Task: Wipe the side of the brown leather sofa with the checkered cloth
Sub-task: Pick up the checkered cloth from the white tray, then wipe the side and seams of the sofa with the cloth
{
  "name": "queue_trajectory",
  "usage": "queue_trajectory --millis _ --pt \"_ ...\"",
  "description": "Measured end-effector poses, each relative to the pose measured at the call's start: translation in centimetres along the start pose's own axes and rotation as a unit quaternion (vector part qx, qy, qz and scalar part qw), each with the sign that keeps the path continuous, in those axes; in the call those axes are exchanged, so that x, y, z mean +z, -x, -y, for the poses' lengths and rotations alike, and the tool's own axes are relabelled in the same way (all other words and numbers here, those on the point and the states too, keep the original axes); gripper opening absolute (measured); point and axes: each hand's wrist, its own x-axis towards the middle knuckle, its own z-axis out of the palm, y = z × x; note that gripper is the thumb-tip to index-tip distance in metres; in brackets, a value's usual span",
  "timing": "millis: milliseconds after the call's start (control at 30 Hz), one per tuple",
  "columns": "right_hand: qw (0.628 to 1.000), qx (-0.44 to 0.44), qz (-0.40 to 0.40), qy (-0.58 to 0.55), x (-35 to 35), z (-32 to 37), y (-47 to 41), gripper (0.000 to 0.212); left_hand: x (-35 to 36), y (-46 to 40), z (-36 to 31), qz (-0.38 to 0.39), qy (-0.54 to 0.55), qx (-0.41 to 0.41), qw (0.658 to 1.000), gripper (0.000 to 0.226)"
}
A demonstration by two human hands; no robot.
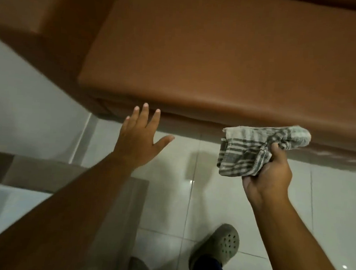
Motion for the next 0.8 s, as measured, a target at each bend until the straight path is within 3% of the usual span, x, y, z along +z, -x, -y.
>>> queue_trajectory --millis 133,267,333,400,467,700,800 --pt "0.997 -0.005 -0.048 -0.059 -5.2 4.0 -3.8 0.041 0.6 -8.1 -7.1 -0.005 -0.032 0.052 0.998 0.08" --pt "0.99 -0.017 -0.094 -0.099 -9.6 7.8 -7.4 0.038 2.1 -17.5 -14.5 0.014 -0.052 0.073 0.996 0.077" --pt "0.987 -0.031 -0.101 -0.117 -12.3 9.6 -8.6 0.037 4.4 -19.4 -17.2 0.0 -0.067 0.025 0.997 0.078" --pt "0.985 -0.043 -0.099 -0.133 -14.6 10.6 -8.9 0.035 6.4 -19.3 -18.9 -0.074 -0.055 -0.045 0.995 0.078" --pt "0.978 -0.049 -0.131 -0.156 -17.5 11.2 -9.0 0.034 7.7 -19.2 -21.4 -0.107 -0.044 -0.065 0.991 0.08" --pt "0.938 -0.079 -0.236 -0.243 -23.5 14.4 -10.1 0.034 10.1 -20.8 -33.4 -0.052 -0.099 0.084 0.99 0.089" --pt "0.923 -0.098 -0.263 -0.263 -24.1 16.3 -10.0 0.034 9.9 -22.0 -38.8 0.011 -0.127 0.139 0.982 0.09"
